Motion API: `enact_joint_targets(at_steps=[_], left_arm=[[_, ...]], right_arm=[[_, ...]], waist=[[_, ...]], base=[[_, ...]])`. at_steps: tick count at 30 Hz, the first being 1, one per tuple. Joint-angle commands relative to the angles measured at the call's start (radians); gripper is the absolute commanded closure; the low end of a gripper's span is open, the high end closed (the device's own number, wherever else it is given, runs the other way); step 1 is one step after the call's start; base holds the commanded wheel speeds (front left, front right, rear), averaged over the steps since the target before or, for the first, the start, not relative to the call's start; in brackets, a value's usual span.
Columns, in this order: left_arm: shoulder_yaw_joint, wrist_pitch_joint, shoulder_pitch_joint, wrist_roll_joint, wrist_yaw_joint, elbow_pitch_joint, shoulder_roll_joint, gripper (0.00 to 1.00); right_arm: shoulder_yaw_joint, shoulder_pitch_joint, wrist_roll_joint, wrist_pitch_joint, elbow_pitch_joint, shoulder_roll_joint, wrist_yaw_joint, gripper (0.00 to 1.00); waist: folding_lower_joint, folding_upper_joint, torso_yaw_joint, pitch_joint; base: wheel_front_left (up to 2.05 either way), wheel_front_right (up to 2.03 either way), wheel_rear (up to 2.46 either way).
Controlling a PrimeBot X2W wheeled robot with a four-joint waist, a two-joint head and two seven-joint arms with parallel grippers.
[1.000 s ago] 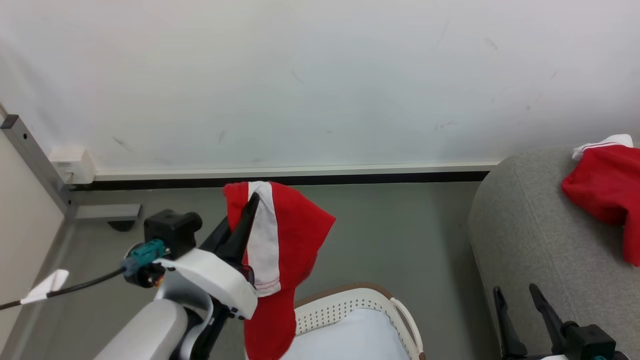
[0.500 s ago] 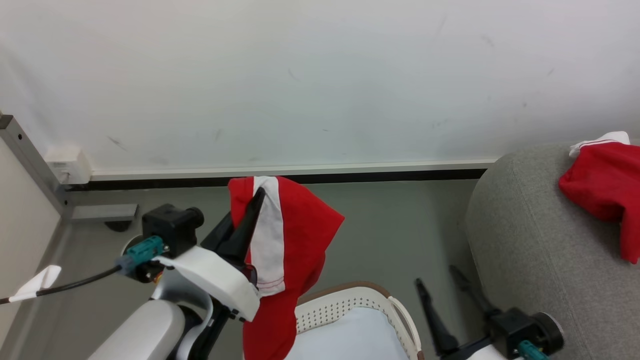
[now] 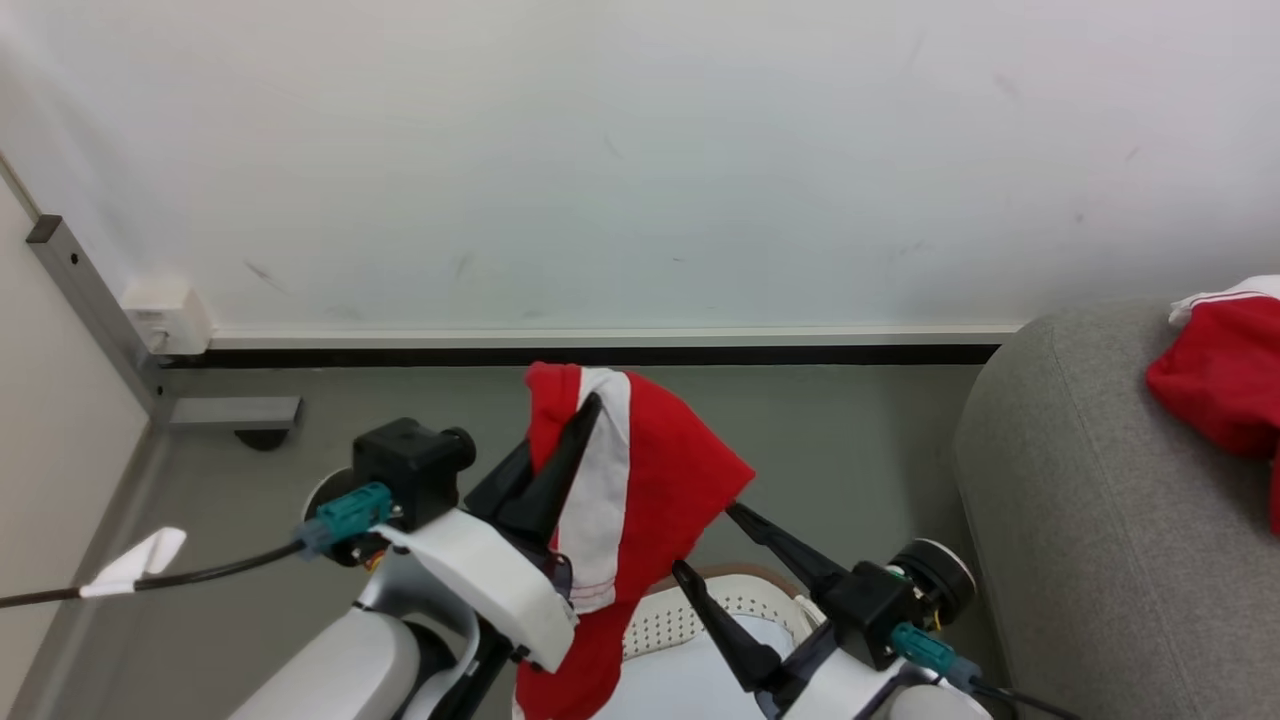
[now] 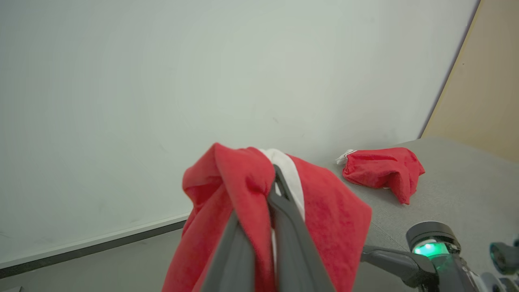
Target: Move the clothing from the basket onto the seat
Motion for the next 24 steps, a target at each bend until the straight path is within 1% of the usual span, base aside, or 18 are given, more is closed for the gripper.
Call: enact_joint_targets(at_steps=[1, 9, 12, 13, 14, 15, 16, 18, 21, 24], left_arm=[[-0.009, 0.004, -0.014, 0.014, -0.006, -0.007, -0.006, 1.0], [-0.057, 0.022, -0.032, 0.018, -0.03, -0.03, -0.034, 1.0], [-0.07, 0.028, -0.038, 0.012, -0.038, -0.043, -0.042, 1.0], [-0.074, 0.031, -0.039, 0.01, -0.038, -0.044, -0.045, 1.0], [-0.076, 0.033, -0.04, 0.009, -0.039, -0.044, -0.047, 1.0], [-0.076, 0.033, -0.04, 0.009, -0.039, -0.044, -0.047, 1.0], [-0.077, 0.034, -0.042, 0.008, -0.04, -0.042, -0.048, 1.0], [-0.075, 0.031, -0.041, 0.008, -0.036, -0.033, -0.046, 1.0], [-0.073, 0.022, -0.033, 0.005, -0.036, -0.023, -0.041, 1.0], [-0.071, 0.017, -0.024, 0.001, -0.035, -0.009, -0.038, 1.0]], right_arm=[[0.024, -0.034, 0.026, 0.001, 0.024, -0.001, -0.003, 0.0], [0.085, -0.144, 0.095, 0.001, 0.164, 0.017, -0.002, 0.0], [0.115, -0.16, 0.146, 0.001, 0.23, 0.021, -0.002, 0.0], [0.134, -0.168, 0.165, 0.001, 0.244, 0.021, -0.003, 0.52], [0.143, -0.172, 0.202, 0.001, 0.248, 0.023, -0.002, 0.98], [0.143, -0.172, 0.202, 0.001, 0.248, 0.023, -0.002, 0.98], [0.159, -0.172, 0.239, 0.001, 0.251, 0.023, -0.002, 1.0], [0.176, -0.185, 0.299, 0.001, 0.247, 0.021, -0.003, 1.0], [0.166, -0.194, 0.343, 0.001, 0.243, 0.02, -0.002, 1.0], [0.134, -0.198, 0.36, 0.001, 0.242, 0.02, -0.002, 1.0]], waist=[[0.0, -0.0001, 0.004, 0.002], [0.0, -0.0001, 0.028, 0.008], [0.0, -0.0001, 0.034, 0.009], [0.0, -0.0001, 0.037, 0.008], [0.0, -0.0001, 0.04, 0.007], [0.0, -0.0001, 0.04, 0.007], [0.0, -0.0001, 0.043, 0.007], [0.0, -0.0001, 0.043, 0.006], [0.0, -0.0001, 0.038, 0.007], [0.0, -0.0001, 0.032, 0.009]], base=[[0.0, 0.0, 0.0], [0.0, 0.0, 0.0], [0.0, 0.0, 0.0], [0.0, 0.0, 0.0], [0.0, 0.0, 0.0], [0.0, 0.0, 0.0], [0.0, 0.0, 0.0], [0.0, 0.0, 0.0], [0.0, 0.0, 0.0], [0.0, 0.0, 0.0]])
